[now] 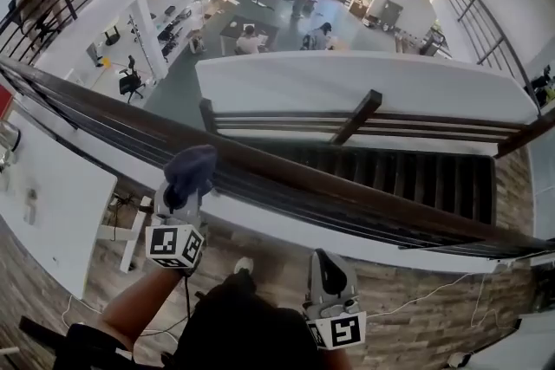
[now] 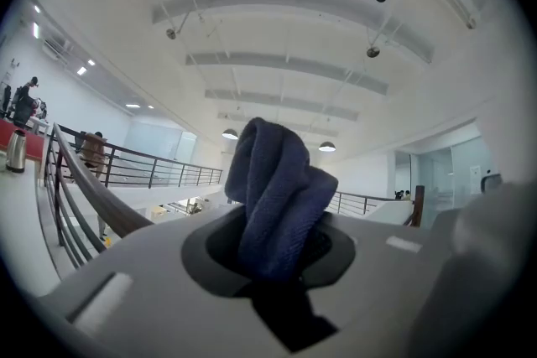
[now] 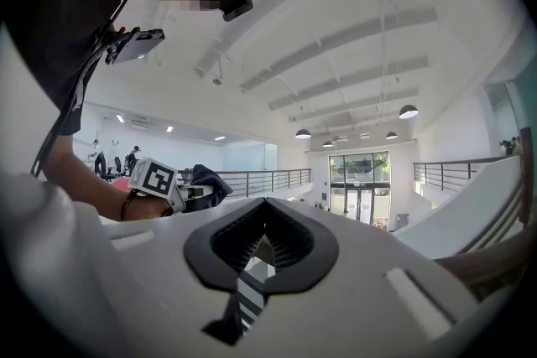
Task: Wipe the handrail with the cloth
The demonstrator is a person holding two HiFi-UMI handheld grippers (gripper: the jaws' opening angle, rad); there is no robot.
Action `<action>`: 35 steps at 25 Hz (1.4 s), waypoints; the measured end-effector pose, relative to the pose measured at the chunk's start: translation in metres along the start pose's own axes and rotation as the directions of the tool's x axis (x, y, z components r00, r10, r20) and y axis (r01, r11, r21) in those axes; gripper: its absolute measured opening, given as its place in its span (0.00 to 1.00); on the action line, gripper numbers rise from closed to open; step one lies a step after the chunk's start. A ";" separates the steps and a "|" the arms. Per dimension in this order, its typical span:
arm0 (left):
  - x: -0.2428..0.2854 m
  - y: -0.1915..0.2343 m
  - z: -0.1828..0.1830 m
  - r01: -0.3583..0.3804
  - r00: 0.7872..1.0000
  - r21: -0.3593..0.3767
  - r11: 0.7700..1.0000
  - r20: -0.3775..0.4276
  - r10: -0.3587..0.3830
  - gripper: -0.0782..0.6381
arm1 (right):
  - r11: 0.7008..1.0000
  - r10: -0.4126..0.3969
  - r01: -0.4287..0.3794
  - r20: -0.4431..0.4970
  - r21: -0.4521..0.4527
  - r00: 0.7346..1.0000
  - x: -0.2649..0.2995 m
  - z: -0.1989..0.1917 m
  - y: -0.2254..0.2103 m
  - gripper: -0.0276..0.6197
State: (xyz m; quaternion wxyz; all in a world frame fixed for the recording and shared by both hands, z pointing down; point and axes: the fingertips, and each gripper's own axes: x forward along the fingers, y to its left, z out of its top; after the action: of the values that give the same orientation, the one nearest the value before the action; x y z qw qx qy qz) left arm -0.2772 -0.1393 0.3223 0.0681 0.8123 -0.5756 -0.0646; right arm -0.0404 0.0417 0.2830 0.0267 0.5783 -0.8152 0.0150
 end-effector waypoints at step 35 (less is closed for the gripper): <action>0.108 0.022 -0.092 0.027 0.976 0.027 0.999 -0.218 -0.020 0.21 | 0.999 -0.018 0.018 0.022 0.027 1.000 0.006 0.018 -0.033 0.05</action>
State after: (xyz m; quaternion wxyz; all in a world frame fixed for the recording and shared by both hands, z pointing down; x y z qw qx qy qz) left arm -0.2457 -0.2453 0.4135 0.1176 0.8222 -0.5559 0.0324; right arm -0.0114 0.0237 0.2648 0.0100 0.5861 -0.8099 0.0191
